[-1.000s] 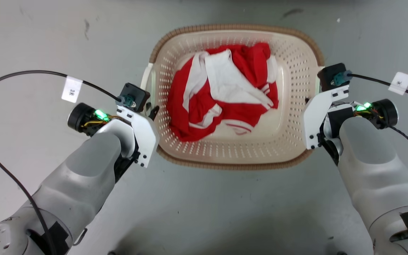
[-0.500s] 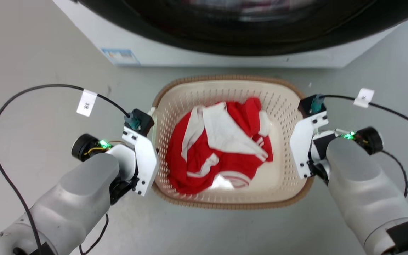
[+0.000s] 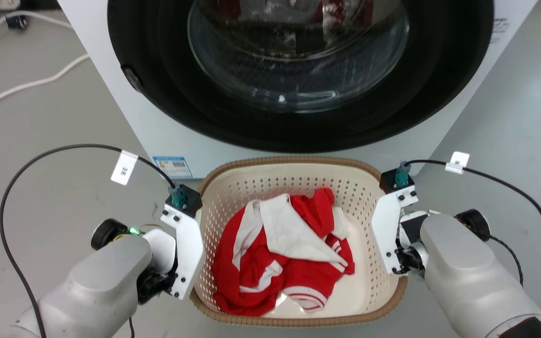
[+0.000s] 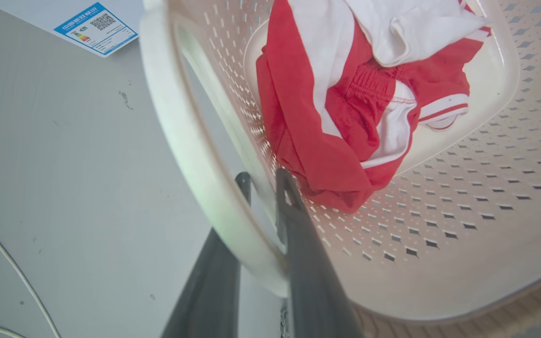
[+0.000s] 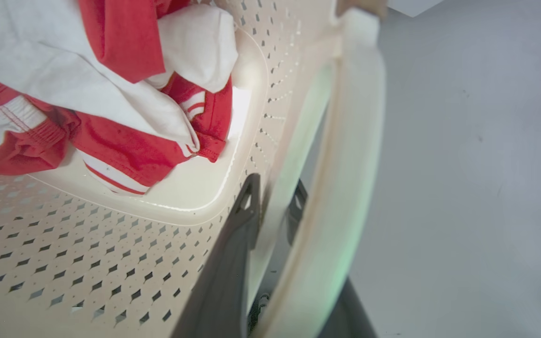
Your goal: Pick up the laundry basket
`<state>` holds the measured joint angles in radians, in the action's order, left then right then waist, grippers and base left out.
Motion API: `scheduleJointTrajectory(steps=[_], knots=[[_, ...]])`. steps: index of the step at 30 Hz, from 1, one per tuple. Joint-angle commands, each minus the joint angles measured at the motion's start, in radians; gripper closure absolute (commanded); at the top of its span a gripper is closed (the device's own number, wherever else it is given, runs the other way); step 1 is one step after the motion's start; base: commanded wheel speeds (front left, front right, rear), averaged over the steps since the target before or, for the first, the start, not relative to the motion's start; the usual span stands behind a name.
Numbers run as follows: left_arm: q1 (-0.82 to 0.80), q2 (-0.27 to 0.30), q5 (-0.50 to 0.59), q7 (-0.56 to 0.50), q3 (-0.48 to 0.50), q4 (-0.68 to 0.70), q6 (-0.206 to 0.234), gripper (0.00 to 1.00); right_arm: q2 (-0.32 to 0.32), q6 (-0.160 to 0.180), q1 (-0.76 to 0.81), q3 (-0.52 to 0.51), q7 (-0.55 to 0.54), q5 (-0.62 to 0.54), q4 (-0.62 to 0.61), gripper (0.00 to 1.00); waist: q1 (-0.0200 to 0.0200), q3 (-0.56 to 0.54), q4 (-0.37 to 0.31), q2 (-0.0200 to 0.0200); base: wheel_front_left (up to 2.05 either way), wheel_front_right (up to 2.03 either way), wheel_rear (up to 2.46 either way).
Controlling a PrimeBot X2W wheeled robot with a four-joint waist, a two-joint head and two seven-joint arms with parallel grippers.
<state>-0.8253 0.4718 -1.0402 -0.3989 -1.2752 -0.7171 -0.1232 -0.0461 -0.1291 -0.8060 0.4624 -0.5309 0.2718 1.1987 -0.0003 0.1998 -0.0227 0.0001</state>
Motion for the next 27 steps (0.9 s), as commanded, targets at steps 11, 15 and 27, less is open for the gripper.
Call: scheduleJointTrajectory(steps=[11, 15, 27], knots=[[0.097, 0.025, -0.077, -0.149, -0.011, 0.072, -0.013, 1.0, -0.006, -0.003, 0.031, 0.107, -0.098, 0.088, -0.022, 1.0, 0.0003, -0.157, -0.012, -0.0001, 0.0, 0.0, 0.0], [0.114, 0.029, -0.094, -0.177, -0.011, 0.09, -0.013, 1.0, -0.005, -0.003, 0.035, 0.139, -0.133, 0.115, -0.022, 1.0, 0.0003, -0.184, -0.008, -0.0001, 0.0, 0.0, 0.0], [0.125, 0.028, -0.099, -0.218, -0.01, 0.104, -0.013, 1.0, -0.003, -0.003, 0.035, 0.198, -0.177, 0.178, -0.021, 1.0, 0.0003, -0.204, -0.008, -0.0001, 0.0, 0.0, 0.0]])
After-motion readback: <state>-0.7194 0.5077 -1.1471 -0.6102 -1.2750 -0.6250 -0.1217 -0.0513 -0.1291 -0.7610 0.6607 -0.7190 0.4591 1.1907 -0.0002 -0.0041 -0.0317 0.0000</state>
